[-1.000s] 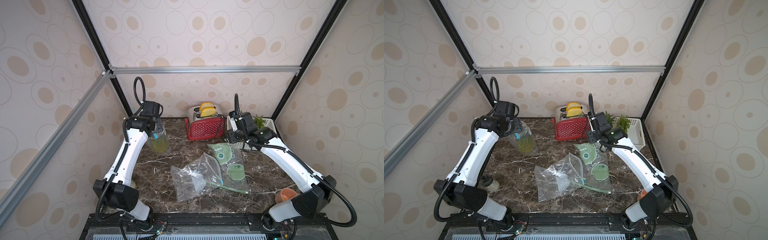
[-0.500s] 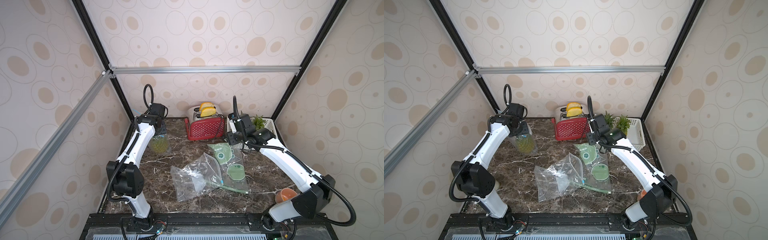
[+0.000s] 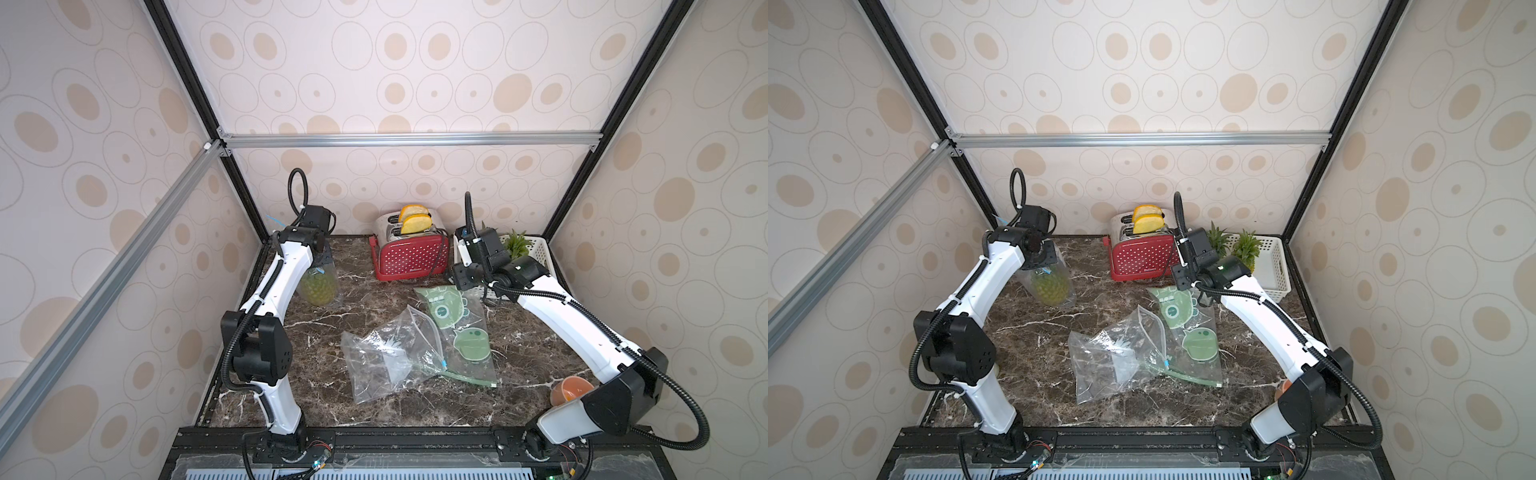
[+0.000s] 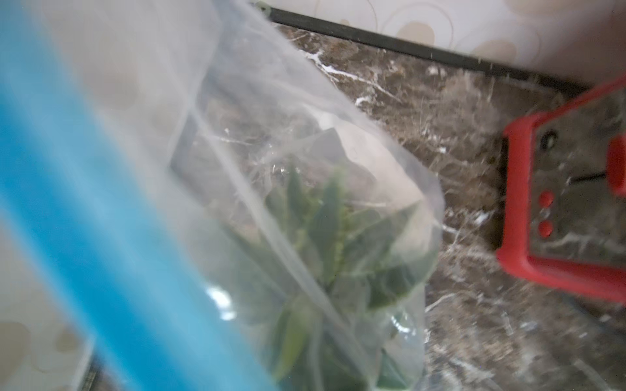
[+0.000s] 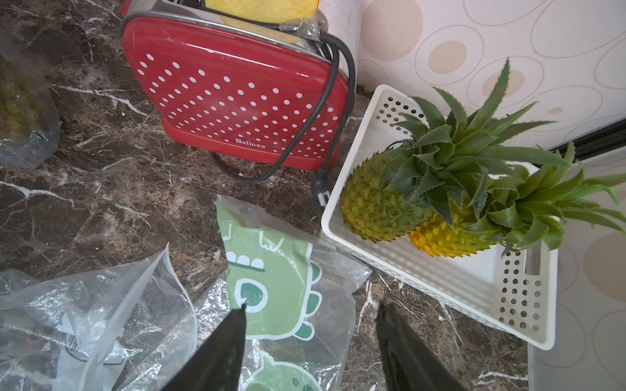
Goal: Open the zip-top bag and take out the pineapple
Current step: Pick up the zipper food storage bag at the center of the board.
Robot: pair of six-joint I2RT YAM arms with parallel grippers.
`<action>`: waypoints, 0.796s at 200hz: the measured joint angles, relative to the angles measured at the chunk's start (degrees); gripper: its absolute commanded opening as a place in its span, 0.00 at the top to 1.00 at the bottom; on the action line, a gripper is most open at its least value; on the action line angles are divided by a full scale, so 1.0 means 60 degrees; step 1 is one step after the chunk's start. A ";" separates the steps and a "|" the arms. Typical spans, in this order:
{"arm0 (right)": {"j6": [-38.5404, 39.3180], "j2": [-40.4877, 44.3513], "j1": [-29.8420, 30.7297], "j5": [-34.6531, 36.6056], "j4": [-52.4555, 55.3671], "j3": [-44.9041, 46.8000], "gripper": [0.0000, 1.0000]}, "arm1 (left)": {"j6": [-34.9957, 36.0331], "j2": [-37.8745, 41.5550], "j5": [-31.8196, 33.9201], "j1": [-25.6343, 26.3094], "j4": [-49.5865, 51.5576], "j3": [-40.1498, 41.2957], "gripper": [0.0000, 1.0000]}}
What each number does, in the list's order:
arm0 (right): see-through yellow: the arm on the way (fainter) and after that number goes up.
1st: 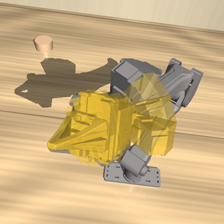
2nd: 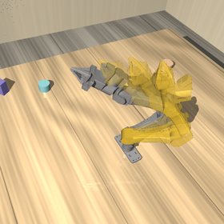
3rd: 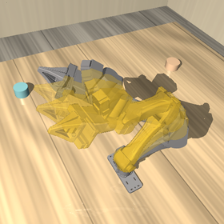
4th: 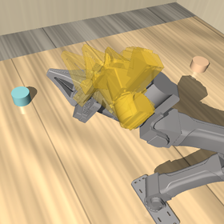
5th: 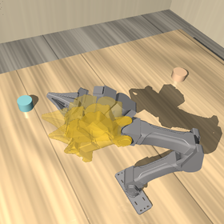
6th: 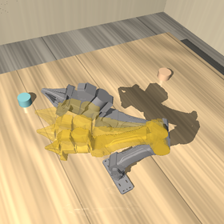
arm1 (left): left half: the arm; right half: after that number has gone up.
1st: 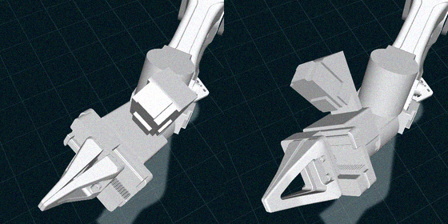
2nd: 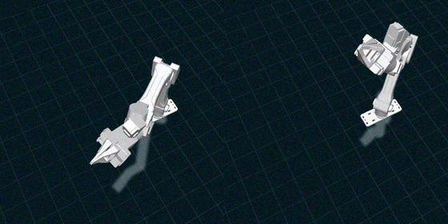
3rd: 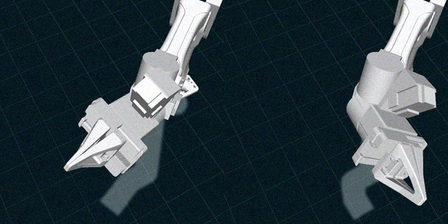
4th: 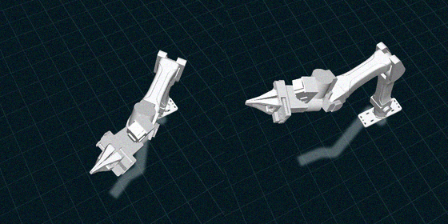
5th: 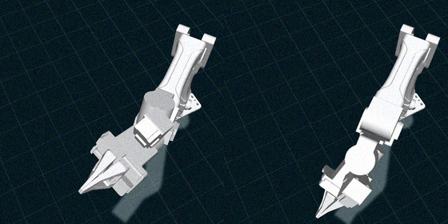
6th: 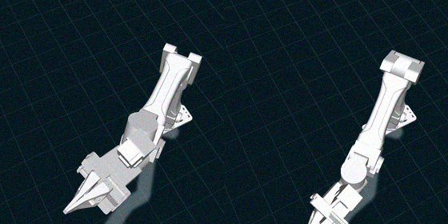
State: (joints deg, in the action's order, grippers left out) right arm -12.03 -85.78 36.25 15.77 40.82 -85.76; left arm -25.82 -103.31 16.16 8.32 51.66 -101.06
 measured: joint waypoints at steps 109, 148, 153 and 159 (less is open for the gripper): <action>-0.0273 0.2007 0.0962 -0.3901 0.1585 0.1410 0.41 | 0.2288 0.0510 -0.2244 -0.0029 0.1770 -0.3257 1.00; -0.0809 0.2310 0.0947 -0.4120 0.1661 0.1923 0.42 | 0.2849 0.1712 -0.4229 0.0233 0.2178 -0.4543 1.00; -0.0867 0.2310 0.0947 -0.4116 0.1687 0.1996 0.42 | 0.2925 0.1854 -0.4433 0.0368 0.2259 -0.4637 1.00; -0.0943 0.2310 0.0947 -0.4109 0.1727 0.2091 0.41 | 0.3020 0.2014 -0.4666 0.0557 0.2342 -0.4707 1.00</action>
State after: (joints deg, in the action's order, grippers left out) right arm -17.69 -71.92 41.93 -8.88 51.18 -73.21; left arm -7.70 -91.22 -11.84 11.66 65.71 -129.29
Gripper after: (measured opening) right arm 0.585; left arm 0.057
